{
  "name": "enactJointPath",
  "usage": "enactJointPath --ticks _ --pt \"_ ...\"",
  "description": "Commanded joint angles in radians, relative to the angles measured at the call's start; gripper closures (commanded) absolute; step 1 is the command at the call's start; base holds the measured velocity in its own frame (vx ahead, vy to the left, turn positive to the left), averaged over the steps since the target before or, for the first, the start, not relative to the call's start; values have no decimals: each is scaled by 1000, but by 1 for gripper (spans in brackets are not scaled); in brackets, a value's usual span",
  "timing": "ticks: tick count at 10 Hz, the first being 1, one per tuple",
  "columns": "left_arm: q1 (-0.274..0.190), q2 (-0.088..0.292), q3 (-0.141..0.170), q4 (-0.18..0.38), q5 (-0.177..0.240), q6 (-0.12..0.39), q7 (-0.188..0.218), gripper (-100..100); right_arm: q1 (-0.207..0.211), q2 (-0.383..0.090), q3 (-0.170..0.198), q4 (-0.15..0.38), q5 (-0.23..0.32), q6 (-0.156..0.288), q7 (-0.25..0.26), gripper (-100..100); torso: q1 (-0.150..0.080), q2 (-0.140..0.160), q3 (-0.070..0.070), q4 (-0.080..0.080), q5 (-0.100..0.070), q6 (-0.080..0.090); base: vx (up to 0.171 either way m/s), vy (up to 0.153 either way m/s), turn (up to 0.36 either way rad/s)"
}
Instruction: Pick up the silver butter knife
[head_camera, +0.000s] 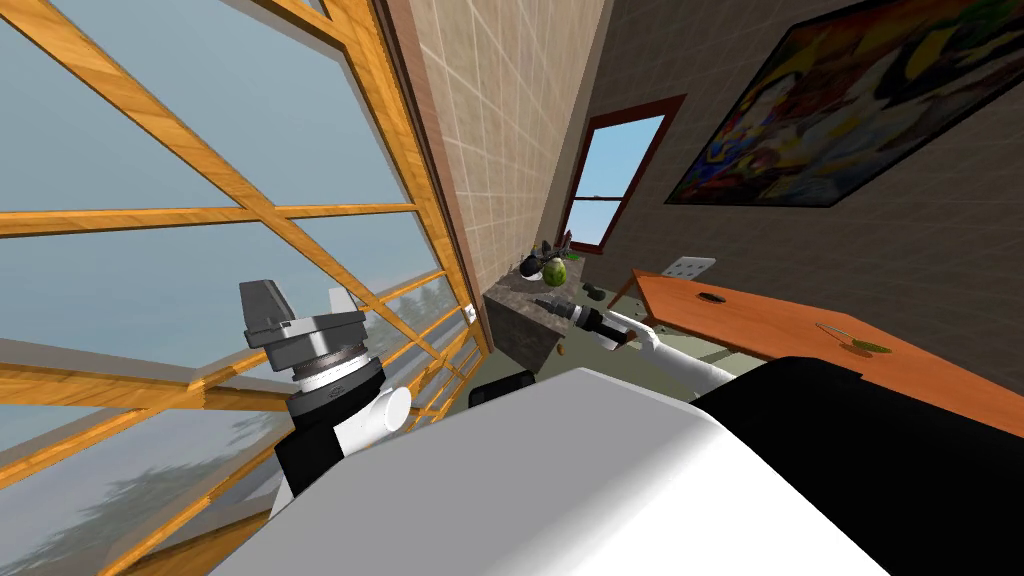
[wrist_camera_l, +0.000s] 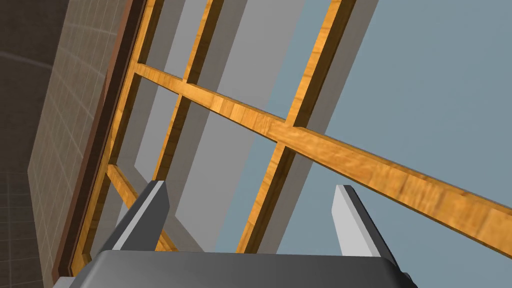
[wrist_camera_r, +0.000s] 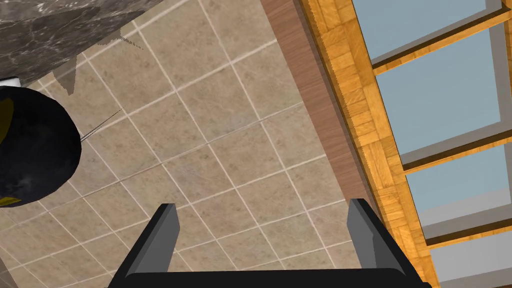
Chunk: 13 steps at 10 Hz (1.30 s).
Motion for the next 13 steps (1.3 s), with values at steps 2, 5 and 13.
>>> enactJointPath --ticks 2,5,13 --pt "0 0 0 0 0 0 0 0 -23 -71 38 50 24 -7 -6 -100 0 0 0 0 0 1 19 8 137" --pt "0 0 0 0 0 0 0 0 -34 -128 62 82 39 -12 -12 -100 0 0 0 0 0 0 20 5 119" --pt "0 0 0 0 0 0 0 0 -86 -333 196 242 111 -40 -45 -100 1 -1 -1 0 0 1 31 7 126"
